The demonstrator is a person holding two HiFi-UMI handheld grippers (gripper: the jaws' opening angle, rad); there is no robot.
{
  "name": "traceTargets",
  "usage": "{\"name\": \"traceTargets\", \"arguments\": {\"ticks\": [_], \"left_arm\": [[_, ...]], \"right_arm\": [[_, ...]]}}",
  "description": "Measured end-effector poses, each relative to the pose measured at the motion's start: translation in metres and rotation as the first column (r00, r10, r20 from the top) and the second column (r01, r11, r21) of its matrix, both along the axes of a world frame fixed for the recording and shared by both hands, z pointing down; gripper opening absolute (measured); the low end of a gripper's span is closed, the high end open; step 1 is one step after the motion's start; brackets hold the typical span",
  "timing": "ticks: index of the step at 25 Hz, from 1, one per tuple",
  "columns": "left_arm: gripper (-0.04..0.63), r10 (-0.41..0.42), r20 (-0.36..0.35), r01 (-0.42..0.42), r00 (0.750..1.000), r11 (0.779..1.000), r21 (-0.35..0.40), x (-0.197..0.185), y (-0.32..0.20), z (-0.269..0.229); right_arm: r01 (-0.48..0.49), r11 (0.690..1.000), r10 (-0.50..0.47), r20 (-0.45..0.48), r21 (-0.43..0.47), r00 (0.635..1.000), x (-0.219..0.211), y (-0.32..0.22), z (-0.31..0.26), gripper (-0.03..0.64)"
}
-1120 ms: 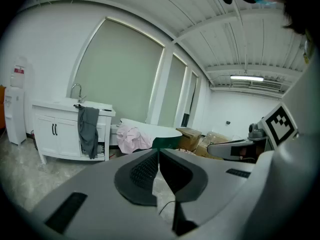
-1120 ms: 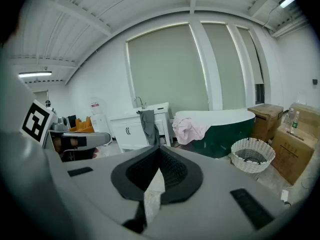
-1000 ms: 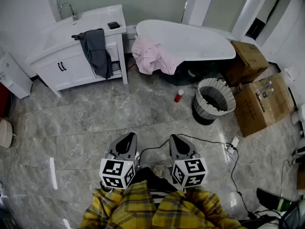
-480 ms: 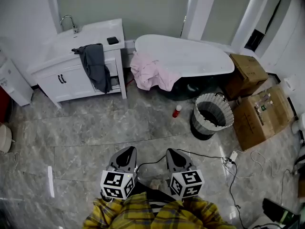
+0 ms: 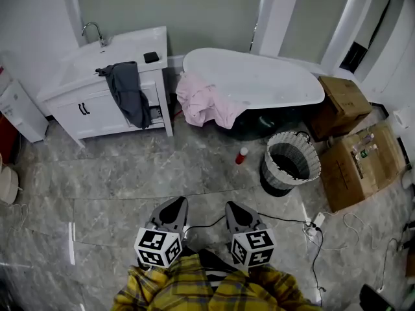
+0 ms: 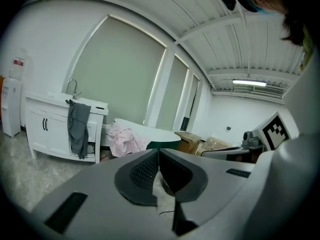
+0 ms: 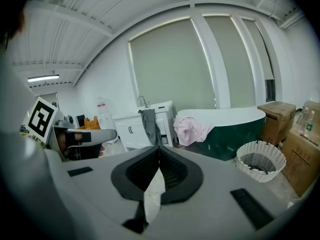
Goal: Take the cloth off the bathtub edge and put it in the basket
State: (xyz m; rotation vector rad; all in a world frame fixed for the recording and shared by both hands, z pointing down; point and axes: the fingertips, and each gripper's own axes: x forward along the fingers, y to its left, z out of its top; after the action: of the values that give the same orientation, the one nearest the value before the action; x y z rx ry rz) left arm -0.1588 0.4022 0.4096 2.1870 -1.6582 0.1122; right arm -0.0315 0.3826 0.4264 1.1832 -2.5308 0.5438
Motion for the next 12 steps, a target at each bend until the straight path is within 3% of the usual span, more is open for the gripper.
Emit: {"name": "traceTargets", "arguments": {"ticks": [12], "left_arm": [[0.023,0.005,0.005,-0.005,1.000,0.999,-0.034,-0.004,-0.054,0.019]], "right_arm": [[0.018,0.999,-0.018,-0.020,-0.043,1.000,-0.003,-0.048,0.022,0.026]]}}
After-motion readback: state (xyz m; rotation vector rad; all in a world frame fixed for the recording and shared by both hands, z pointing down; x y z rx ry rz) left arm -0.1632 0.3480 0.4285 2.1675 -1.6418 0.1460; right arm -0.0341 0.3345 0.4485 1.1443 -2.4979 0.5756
